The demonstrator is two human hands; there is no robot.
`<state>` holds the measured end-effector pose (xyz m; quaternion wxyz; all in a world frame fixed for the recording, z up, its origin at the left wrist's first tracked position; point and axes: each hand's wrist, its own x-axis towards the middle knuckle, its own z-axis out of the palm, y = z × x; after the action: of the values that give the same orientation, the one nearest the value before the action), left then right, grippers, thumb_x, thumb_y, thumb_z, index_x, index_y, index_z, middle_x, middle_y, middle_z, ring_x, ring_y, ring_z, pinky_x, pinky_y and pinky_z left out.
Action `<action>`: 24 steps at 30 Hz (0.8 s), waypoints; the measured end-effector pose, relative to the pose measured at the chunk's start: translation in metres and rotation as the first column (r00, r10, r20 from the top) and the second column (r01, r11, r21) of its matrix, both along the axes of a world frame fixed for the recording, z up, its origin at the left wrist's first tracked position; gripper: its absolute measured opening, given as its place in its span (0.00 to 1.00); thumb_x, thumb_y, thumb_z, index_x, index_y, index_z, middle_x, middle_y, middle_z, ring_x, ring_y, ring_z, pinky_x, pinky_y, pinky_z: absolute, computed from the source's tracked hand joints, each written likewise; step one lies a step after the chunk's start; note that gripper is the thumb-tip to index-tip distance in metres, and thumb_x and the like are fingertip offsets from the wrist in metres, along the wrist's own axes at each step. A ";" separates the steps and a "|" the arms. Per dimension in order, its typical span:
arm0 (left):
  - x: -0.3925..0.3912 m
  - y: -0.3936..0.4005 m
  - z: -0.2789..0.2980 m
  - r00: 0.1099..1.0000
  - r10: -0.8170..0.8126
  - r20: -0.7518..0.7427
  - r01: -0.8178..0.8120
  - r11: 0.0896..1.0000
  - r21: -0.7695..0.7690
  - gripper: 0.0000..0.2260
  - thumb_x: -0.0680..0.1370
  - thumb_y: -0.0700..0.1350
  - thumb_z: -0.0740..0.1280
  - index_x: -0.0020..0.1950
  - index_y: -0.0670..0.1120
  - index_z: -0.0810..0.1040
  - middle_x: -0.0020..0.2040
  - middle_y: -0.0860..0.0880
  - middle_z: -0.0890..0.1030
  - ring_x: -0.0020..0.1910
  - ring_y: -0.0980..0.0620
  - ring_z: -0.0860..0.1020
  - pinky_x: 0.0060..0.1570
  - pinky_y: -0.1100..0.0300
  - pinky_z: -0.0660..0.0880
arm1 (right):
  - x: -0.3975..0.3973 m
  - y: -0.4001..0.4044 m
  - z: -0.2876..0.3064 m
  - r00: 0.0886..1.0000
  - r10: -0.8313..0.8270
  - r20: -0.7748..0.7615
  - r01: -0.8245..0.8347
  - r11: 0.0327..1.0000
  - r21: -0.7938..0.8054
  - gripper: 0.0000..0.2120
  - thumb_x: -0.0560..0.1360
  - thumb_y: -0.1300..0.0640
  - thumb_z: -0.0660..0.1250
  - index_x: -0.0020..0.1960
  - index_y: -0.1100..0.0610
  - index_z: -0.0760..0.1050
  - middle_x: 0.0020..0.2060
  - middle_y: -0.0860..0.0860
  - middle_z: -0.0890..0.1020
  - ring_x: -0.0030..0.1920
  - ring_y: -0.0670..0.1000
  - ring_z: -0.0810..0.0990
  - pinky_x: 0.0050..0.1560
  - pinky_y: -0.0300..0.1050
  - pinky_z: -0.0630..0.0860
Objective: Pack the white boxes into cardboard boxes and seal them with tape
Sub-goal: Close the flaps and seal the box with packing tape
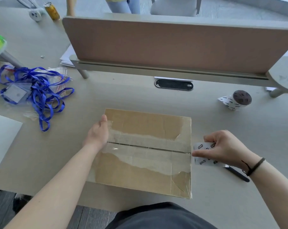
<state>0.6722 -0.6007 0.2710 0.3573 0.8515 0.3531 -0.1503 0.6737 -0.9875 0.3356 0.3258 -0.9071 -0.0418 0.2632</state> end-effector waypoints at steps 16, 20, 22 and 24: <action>-0.041 -0.027 0.003 0.838 -0.532 0.123 0.433 0.785 0.444 0.36 0.78 0.68 0.36 0.82 0.51 0.41 0.82 0.52 0.36 0.81 0.51 0.38 0.78 0.48 0.35 | 0.000 -0.004 -0.021 0.999 0.039 -0.016 -0.039 0.999 -0.037 0.35 0.62 0.42 0.83 0.29 0.54 0.56 0.22 0.44 0.61 0.26 0.47 0.60 0.29 0.44 0.56; -0.049 -0.031 -0.003 0.784 -0.618 0.058 0.520 0.706 0.481 0.35 0.79 0.68 0.34 0.82 0.51 0.38 0.81 0.53 0.34 0.81 0.52 0.36 0.77 0.48 0.31 | 0.001 -0.005 -0.025 0.999 0.047 0.003 -0.046 0.998 -0.051 0.35 0.62 0.41 0.82 0.30 0.55 0.56 0.25 0.47 0.60 0.28 0.48 0.58 0.31 0.45 0.55; -0.053 -0.032 -0.004 0.769 -0.638 0.038 0.539 0.679 0.499 0.35 0.79 0.68 0.33 0.82 0.51 0.39 0.82 0.53 0.36 0.81 0.52 0.37 0.77 0.48 0.32 | 0.001 -0.005 -0.027 0.999 0.052 0.002 -0.052 0.997 -0.058 0.35 0.62 0.41 0.82 0.30 0.55 0.55 0.25 0.47 0.60 0.28 0.48 0.57 0.31 0.45 0.54; -0.053 -0.032 -0.005 0.764 -0.645 0.024 0.549 0.669 0.500 0.36 0.78 0.68 0.32 0.82 0.51 0.39 0.81 0.53 0.36 0.81 0.52 0.37 0.77 0.49 0.32 | 0.001 -0.005 -0.029 0.998 0.057 0.003 -0.057 0.996 -0.062 0.36 0.61 0.40 0.81 0.30 0.55 0.54 0.26 0.47 0.58 0.29 0.48 0.56 0.32 0.46 0.54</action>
<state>0.6190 -0.6331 0.2660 0.1064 0.9899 0.0411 -0.0845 0.6744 -0.9926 0.3061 0.2899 -0.9158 -0.0604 0.2712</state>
